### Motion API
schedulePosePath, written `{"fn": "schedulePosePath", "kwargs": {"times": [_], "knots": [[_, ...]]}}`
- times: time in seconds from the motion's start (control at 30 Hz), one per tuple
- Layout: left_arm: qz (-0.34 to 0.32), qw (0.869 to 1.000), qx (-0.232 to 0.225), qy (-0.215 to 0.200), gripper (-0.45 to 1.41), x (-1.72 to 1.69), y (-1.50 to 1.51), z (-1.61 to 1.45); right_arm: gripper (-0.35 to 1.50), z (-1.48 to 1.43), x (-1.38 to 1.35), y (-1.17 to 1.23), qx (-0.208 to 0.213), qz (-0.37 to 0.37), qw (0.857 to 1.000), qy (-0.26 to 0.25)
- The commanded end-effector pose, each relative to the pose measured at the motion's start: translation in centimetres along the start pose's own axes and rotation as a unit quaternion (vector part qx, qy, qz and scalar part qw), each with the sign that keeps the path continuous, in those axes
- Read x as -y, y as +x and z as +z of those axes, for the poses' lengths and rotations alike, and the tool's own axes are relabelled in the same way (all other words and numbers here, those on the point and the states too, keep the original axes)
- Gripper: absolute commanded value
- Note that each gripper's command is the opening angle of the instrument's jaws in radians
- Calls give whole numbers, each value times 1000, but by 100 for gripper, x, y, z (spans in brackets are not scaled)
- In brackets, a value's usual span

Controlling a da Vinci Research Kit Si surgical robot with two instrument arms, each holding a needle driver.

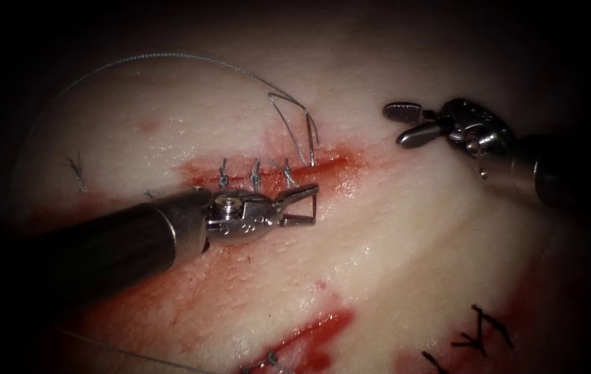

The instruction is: Wound Closure

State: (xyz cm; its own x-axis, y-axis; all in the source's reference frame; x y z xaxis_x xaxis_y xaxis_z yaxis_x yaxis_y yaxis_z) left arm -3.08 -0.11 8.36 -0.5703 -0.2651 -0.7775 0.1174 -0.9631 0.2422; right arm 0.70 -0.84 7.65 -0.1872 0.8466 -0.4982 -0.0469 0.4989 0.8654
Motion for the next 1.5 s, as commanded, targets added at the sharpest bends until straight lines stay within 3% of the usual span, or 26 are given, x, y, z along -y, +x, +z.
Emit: {"fn": "schedulePosePath", "kwargs": {"times": [0.03, 0.23, 0.27, 0.33, 0.43, 0.53, 0.63, 0.77, 1.03, 1.3, 1.5], "knots": [[3, 1000, -3, 1, 61, 6, -2, 10, 123, 12, -6, -1, -1, -1, 1000, 2], [-4, 1000, -15, 18, 54, 10, -3, 18, 120, 17, -4, -3, -2, -2, 1000, 0], [-16, 999, -16, 24, 46, 12, -4, 18, 120, 17, -4, -4, -2, -2, 1000, -1], [-25, 999, -20, 38, 20, 16, -7, 18, 109, 17, -2, -5, -4, -2, 1000, -1], [-67, 996, -24, 49, -45, 18, -12, 17, 86, 16, 2, -6, -5, -1, 1000, 0], [-103, 993, -38, 43, -45, 14, -14, 15, 78, 15, 5, -6, -6, 0, 1000, 0], [-184, 980, -79, 15, -45, 8, -6, 12, 73, 16, 7, -6, -8, 1, 1000, 0], [-251, 963, -101, -8, -45, 7, 5, 10, 94, 19, 8, -8, -11, -24, 1000, -2], [-389, 908, -151, -40, -45, 11, 30, -8, 93, 27, 19, -16, 30, -96, 995, 0], [-455, 865, -183, -105, -45, 2, 69, -33, 99, 35, 32, -26, 62, -121, 991, 12], [-498, 827, -205, -159, -45, 8, 117, -79, 120, 50, 61, -45, 117, -222, 968, 8]]}}
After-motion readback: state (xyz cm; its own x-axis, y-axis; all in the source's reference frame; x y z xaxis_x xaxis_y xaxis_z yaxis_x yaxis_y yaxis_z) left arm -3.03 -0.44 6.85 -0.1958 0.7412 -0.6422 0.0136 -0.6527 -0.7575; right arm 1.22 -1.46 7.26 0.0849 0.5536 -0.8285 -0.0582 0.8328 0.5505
